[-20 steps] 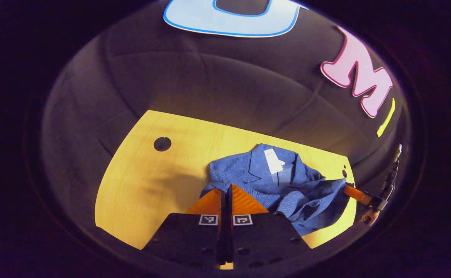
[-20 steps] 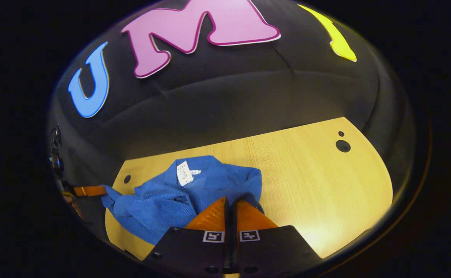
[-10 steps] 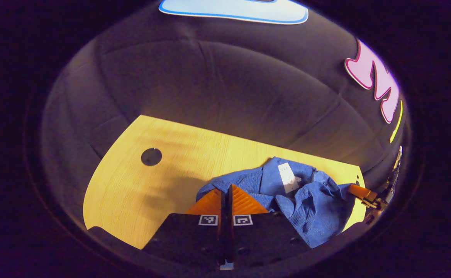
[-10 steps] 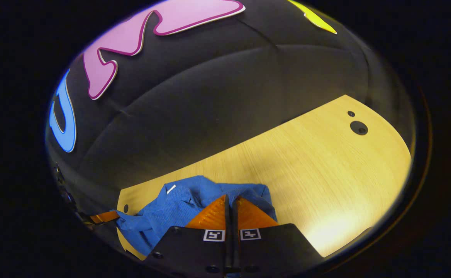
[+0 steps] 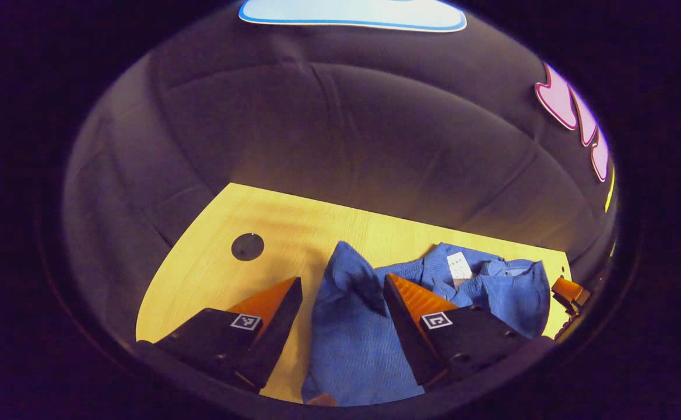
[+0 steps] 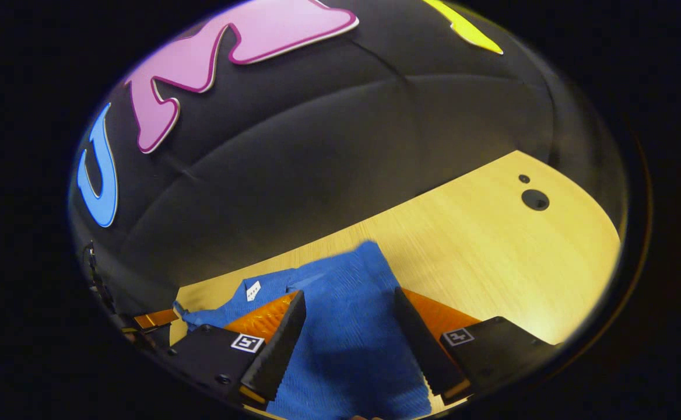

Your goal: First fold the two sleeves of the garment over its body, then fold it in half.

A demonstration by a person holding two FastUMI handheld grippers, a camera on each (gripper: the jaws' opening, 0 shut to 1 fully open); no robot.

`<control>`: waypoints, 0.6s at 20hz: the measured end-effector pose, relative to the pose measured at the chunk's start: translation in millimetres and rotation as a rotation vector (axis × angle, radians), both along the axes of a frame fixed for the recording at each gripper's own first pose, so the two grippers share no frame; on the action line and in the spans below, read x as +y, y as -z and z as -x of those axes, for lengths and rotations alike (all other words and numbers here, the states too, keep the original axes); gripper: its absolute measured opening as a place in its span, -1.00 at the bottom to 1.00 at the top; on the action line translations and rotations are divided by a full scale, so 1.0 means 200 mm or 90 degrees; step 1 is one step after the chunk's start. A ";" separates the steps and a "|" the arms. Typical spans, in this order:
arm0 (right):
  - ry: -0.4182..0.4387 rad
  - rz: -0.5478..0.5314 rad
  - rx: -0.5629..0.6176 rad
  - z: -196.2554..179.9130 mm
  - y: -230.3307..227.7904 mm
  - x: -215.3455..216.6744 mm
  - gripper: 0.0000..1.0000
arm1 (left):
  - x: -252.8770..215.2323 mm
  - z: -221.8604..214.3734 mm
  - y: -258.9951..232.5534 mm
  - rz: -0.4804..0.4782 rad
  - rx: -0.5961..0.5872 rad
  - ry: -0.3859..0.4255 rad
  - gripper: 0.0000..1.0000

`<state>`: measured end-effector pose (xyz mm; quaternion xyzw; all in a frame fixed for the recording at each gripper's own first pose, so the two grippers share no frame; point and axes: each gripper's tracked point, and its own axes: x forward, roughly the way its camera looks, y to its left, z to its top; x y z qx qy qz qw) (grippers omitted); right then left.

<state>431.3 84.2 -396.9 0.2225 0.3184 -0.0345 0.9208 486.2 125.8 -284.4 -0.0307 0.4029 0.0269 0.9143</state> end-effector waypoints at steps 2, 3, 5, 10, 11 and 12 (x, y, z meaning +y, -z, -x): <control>-0.008 0.034 -0.036 0.01 -0.12 -0.04 0.92 | 0.05 0.05 -0.06 0.009 -0.026 -0.013 0.65; -0.015 0.052 -0.058 0.03 -0.18 -0.05 0.92 | 0.05 0.08 -0.11 0.015 -0.040 -0.016 0.65; -0.033 0.086 -0.101 0.09 -0.34 -0.08 0.92 | 0.05 0.18 -0.20 0.020 -0.069 -0.011 0.65; -0.100 0.152 -0.196 0.38 -0.75 -0.05 0.91 | -0.06 0.52 -0.43 -0.047 -0.148 0.036 0.65; -0.123 0.162 -0.207 0.46 -0.81 -0.03 0.91 | -0.11 0.62 -0.49 -0.046 -0.163 0.041 0.67; -0.151 0.167 -0.214 0.55 -0.87 0.03 0.92 | -0.19 0.72 -0.53 -0.039 -0.177 0.054 0.66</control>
